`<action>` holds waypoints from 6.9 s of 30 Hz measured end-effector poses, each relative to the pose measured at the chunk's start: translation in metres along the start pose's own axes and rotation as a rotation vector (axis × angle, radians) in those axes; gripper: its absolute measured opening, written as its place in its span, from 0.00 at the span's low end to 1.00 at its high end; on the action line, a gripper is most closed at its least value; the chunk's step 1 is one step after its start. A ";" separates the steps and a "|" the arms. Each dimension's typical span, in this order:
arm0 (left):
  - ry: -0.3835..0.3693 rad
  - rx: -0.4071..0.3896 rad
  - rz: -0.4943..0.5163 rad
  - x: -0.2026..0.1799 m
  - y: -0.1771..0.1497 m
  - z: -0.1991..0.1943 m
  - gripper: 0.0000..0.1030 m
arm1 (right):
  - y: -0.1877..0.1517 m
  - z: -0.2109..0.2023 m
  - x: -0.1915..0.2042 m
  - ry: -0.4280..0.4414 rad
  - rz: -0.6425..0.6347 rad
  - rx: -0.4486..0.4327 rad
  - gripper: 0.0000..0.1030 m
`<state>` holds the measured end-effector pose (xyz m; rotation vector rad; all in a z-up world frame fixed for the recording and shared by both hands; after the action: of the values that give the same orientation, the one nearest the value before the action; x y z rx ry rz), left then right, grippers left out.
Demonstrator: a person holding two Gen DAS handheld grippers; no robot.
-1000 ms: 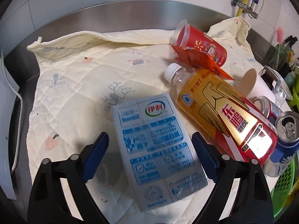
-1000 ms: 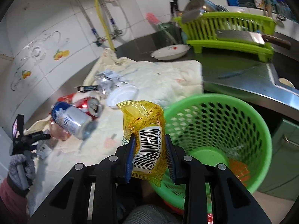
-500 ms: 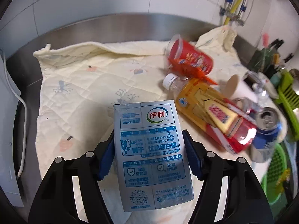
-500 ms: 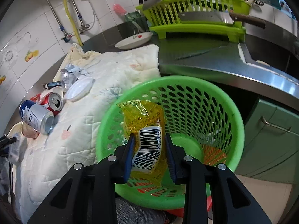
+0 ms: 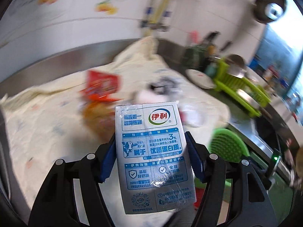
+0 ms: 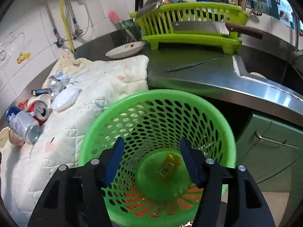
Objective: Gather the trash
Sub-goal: 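Drop the yellow bag into the green basket while the left tool carries the carton over, then open the left tool to drop the milk carton into the green basket, then reach the right tool to the blue milk-beer can and grasp it, then grasp the orange snack wrapper with the left tool while the right tool lifts the can, then drop the orange wrapper into the green basket while the right tool carries the can over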
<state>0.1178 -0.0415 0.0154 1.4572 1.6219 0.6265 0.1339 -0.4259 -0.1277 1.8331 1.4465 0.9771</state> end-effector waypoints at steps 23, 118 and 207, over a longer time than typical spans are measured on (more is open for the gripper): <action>-0.307 0.424 0.402 -0.288 -0.129 0.214 0.64 | -0.029 -0.085 -0.077 -0.124 0.039 -0.090 0.75; 0.201 0.156 -0.445 0.144 -0.008 0.089 0.89 | 0.000 0.034 0.334 0.441 -0.759 -0.083 0.75; -0.385 0.412 0.105 -0.169 -0.059 0.166 0.19 | 0.025 -0.101 0.016 -0.062 -0.220 -0.228 0.70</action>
<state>0.2193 -0.2438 -0.0749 1.8367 1.4230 0.0502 0.0650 -0.4150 -0.0488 1.4935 1.4024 0.9246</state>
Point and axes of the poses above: each gripper's, at about its wrist camera, not at the fingertips, and z roughly the way its jaws point, x to its left, y to its top, the point moved 3 cm from there along z, roughly the way its jaws point, and after that the axes turned 9 degrees about -x, right-handed, at the moved point
